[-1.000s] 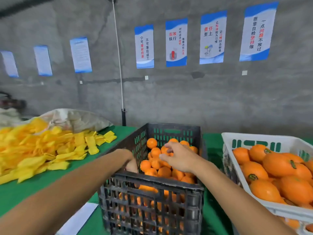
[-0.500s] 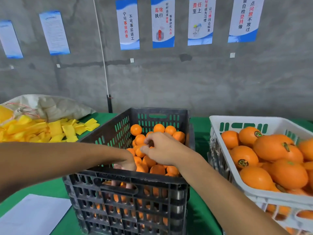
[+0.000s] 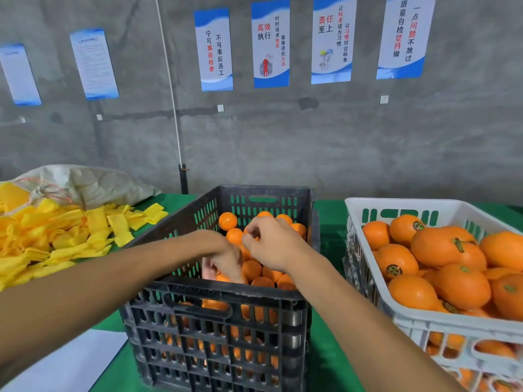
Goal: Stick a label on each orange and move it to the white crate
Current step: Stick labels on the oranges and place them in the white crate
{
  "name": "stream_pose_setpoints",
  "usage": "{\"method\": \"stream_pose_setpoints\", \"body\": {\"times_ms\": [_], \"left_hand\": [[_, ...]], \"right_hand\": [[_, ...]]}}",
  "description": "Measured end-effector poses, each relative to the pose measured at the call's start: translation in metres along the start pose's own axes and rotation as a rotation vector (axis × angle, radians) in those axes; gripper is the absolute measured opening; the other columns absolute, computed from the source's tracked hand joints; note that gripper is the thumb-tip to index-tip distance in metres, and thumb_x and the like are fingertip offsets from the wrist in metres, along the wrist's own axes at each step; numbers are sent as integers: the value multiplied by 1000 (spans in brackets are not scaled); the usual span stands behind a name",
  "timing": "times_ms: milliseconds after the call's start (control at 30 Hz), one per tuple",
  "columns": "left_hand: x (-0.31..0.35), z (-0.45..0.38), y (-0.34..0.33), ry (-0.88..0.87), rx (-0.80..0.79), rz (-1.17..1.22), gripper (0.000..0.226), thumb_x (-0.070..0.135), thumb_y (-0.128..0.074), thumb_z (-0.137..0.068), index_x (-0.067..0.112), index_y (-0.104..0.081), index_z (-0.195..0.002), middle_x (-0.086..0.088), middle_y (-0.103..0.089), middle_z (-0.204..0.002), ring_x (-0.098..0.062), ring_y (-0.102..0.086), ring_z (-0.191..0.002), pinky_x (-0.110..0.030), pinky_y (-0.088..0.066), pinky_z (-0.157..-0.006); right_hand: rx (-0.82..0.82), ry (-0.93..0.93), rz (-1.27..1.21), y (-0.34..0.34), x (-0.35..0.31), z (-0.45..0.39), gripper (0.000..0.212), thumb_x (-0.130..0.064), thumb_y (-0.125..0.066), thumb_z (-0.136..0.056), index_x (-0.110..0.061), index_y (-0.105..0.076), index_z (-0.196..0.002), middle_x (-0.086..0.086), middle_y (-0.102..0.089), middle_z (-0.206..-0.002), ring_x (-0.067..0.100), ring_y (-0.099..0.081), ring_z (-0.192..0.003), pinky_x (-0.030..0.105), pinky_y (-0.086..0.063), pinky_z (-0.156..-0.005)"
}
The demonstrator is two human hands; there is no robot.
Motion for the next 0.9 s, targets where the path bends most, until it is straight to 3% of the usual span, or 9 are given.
{"method": "stream_pose_setpoints", "body": {"times_ms": [100, 167, 233, 333, 400, 500, 633, 733, 900], "left_hand": [[12, 37, 43, -238, 229, 328, 59, 41, -82, -75, 13, -64, -123, -9, -64, -92, -25, -66, -68, -43, -66, -74], [23, 78, 63, -406, 538, 404, 58, 45, -85, -69, 22, -66, -119, -7, -67, -99, -32, -70, -85, -49, -64, -80], [29, 117, 68, -557, 827, 482, 54, 43, -90, -72, 30, -65, -119, -5, -64, -107, -24, -65, -102, -43, -56, -89], [44, 172, 55, -706, 1048, 670, 58, 34, -90, -76, 40, -59, -125, 8, -60, -115, -8, -61, -107, -33, -54, -93], [65, 198, 34, -819, 1081, 758, 60, 31, -88, -76, 42, -59, -128, 17, -65, -114, -1, -66, -100, -26, -57, -85], [97, 222, -4, -922, 1158, 825, 63, 27, -85, -79, 38, -58, -134, 24, -64, -114, 9, -63, -88, -7, -46, -74], [134, 222, -59, -971, 1169, 810, 71, 26, -85, -82, 30, -52, -145, 14, -56, -138, -7, -58, -124, -23, -51, -97], [153, 203, -103, -939, 1153, 794, 72, 29, -84, -82, 31, -49, -145, 15, -53, -138, 1, -55, -122, -11, -46, -91], [167, 144, -180, -791, 867, 768, 69, 41, -80, -84, 44, -36, -138, 18, -48, -132, -1, -57, -107, -8, -48, -83]], "right_hand": [[229, -4, -23, 24, -6, 7, 33, -39, -47, -104, -21, -66, -124, 1, -67, -125, 23, -60, -116, 37, -50, -90], [390, 6, -112, 44, -10, 20, 37, -37, -43, -107, -18, -62, -132, 2, -64, -133, 22, -57, -124, 39, -48, -100], [493, 15, -235, 58, -9, 39, 40, -38, -41, -107, -18, -58, -138, 1, -61, -137, 19, -55, -128, 39, -46, -104], [501, 22, -504, 67, -5, 79, 46, -54, -42, -104, -29, -54, -142, -9, -63, -131, 6, -60, -118, 28, -51, -97], [549, 64, -680, 73, -3, 114, 47, -59, -46, -101, -33, -56, -139, -15, -66, -125, -1, -63, -111, 25, -55, -93], [684, 116, -787, 80, 7, 170, 48, -59, -55, -98, -33, -61, -137, -21, -68, -125, -4, -63, -114, 17, -54, -91], [724, 105, -744, 68, 35, 229, 51, -61, -57, -94, -35, -62, -138, -25, -64, -131, -3, -61, -121, 15, -53, -91], [665, 28, -642, 47, 63, 259, 54, -68, -55, -92, -41, -60, -138, -22, -62, -134, 0, -60, -123, 19, -53, -94], [354, -109, -518, -14, 112, 287, 46, -69, -56, -91, -54, -53, -134, -34, -58, -129, -10, -58, -117, 17, -53, -94]]}}
Point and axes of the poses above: each hand's wrist, its own z-axis away from the middle knuckle, its own y-axis out of the back of the hand, x = y × z, the point moved 6 cm from there along -z, towards the middle knuckle
